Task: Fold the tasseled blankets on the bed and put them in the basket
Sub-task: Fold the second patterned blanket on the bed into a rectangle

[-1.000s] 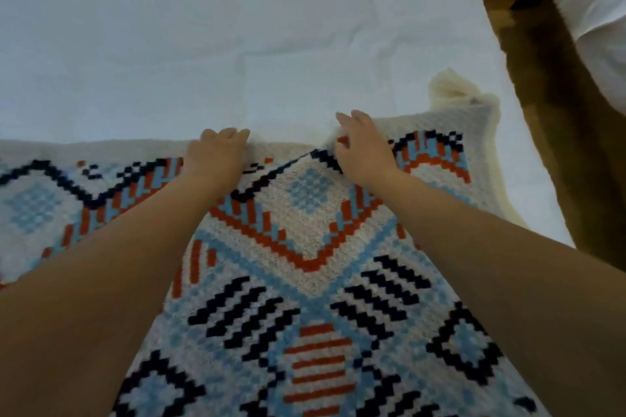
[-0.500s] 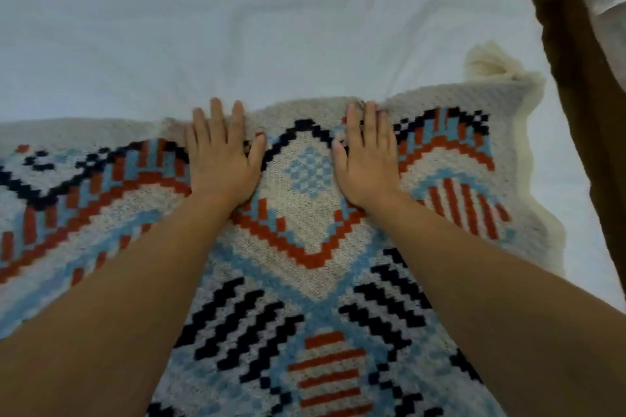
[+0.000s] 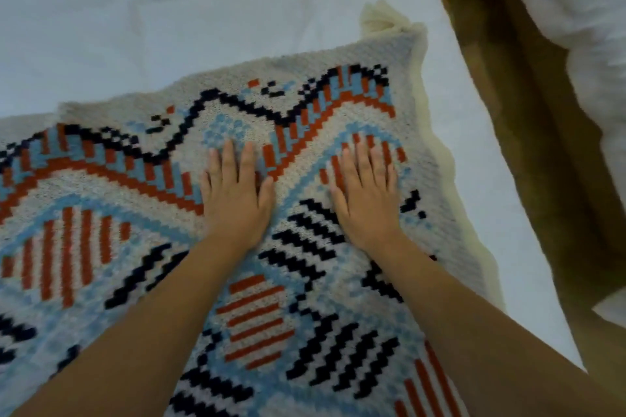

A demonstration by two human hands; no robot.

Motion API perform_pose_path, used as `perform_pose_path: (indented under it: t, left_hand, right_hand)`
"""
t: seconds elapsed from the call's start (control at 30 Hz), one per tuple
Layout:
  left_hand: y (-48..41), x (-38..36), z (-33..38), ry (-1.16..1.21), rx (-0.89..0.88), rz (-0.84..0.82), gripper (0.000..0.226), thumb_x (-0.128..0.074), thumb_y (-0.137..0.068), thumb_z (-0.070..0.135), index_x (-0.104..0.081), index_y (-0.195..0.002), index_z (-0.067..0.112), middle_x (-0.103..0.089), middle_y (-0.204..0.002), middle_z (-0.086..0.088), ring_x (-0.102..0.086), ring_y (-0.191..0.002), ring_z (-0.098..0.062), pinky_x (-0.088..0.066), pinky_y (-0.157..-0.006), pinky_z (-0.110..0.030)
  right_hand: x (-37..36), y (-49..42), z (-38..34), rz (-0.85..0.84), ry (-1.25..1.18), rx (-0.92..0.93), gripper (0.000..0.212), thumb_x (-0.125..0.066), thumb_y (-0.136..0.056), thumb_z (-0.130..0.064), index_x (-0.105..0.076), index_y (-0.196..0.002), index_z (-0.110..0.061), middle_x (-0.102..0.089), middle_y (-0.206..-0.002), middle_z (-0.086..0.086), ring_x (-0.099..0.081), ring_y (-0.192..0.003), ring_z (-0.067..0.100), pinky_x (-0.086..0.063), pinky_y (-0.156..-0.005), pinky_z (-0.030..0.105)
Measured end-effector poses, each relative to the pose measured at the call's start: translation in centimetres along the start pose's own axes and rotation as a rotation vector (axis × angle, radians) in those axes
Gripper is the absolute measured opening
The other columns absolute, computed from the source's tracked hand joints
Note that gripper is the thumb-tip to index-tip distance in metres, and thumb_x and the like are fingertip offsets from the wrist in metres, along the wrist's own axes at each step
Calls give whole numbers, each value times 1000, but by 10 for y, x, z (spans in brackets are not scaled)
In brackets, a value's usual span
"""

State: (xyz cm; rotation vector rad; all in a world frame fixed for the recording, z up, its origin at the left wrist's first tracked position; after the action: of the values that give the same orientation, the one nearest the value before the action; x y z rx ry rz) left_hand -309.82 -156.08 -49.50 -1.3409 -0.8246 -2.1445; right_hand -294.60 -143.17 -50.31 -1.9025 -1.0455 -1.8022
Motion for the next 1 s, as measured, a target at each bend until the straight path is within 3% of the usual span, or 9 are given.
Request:
perform_pose_path:
  t: [0.2, 0.33, 0.43, 0.5, 0.57, 0.63, 0.73, 0.83, 1.0]
  left_hand:
    - [45, -51, 128, -134, -244, -238, 63, -22, -96, 51, -1, -149, 25, 10, -158, -4, 14, -144, -22, 8, -115, -43]
    - [72, -75, 205, -93, -310, -323, 69, -30, -93, 56, -13, -149, 19, -5, -158, -6, 0, -145, -24, -6, -118, -44]
    - [79, -88, 246, -76, -170, -298, 91, -33, -85, 69, -10, -148, 8, -10, -157, -12, -4, -144, -30, -8, -118, -45]
    - [80, -95, 264, -111, -53, -290, 100, -39, -83, 70, -3, -148, 3, -6, -156, -16, -2, -144, -35, -5, -117, -45]
    - [80, -100, 273, -131, 13, -258, 90, -42, -89, 55, -2, -146, -1, -8, -154, -19, -5, -142, -38, -9, -116, -45]
    - [76, -98, 272, -145, 20, -173, 68, -41, -93, 34, -15, -142, -5, -23, -147, -23, -23, -134, -38, -23, -110, -43]
    - [64, -84, 260, 44, 63, -86, 34, -45, -89, 14, -47, -120, 0, -57, -109, -14, -55, -95, -25, -50, -75, -35]
    - [57, -62, 238, 304, 199, -40, 26, -46, -89, 11, -53, -110, -2, -46, -70, 0, -44, -58, -11, -34, -44, -22]
    - [64, -28, 193, 707, 531, 29, 34, -45, -92, 15, -50, -122, -2, -57, -99, -13, -52, -74, -18, -47, -65, -29]
  right_hand:
    - [-6, 120, 89, -22, -57, -213, 60, -18, -94, -48, -13, -147, -22, -9, -156, 6, -12, -145, 30, -8, -116, 46]
    - [-17, 199, 147, -39, -205, -431, 63, -23, -95, -54, -10, -149, -24, -12, -157, 9, -9, -145, 29, -8, -116, 46]
    - [-20, 241, 181, -8, -298, -515, 75, -31, -87, -66, -29, -143, -16, -35, -146, 11, -32, -133, 30, -28, -108, 41]
    - [-17, 260, 196, 19, -371, -529, 80, -29, -76, -79, -49, -120, -15, -53, -114, 3, -49, -104, 24, -42, -82, 31]
    - [-15, 272, 206, 26, -516, -586, 66, -31, -67, -85, -46, -90, -24, -49, -83, -9, -49, -73, 13, -35, -58, 21]
    - [-17, 276, 209, -38, -577, -547, 50, -40, -72, -77, -35, -76, -27, -43, -64, -10, -43, -54, 8, -27, -48, 21]
    - [-17, 278, 201, -72, -631, -439, 33, -46, -88, -54, -35, -75, -27, -42, -56, -8, -40, -47, 8, -26, -45, 22]
    - [-7, 279, 179, -19, -700, -367, 31, -47, -94, -40, -31, -71, -27, -38, -53, -6, -34, -42, 9, -25, -41, 20]
    - [15, 290, 107, -9, -773, -191, 18, -46, -95, -37, -43, -85, -22, -39, -54, -10, -33, -39, 6, -26, -37, 18]
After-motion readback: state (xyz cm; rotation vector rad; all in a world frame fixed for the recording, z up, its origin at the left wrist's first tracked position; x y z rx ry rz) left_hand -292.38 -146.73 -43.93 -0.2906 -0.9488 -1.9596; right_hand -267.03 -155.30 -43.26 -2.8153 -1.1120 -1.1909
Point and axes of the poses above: each hand's wrist, its own y-axis away from the middle knuckle, its own x-axis out of the back of the hand, z = x × y, the point moved 3 cm from there along -y, towards the middle knuckle
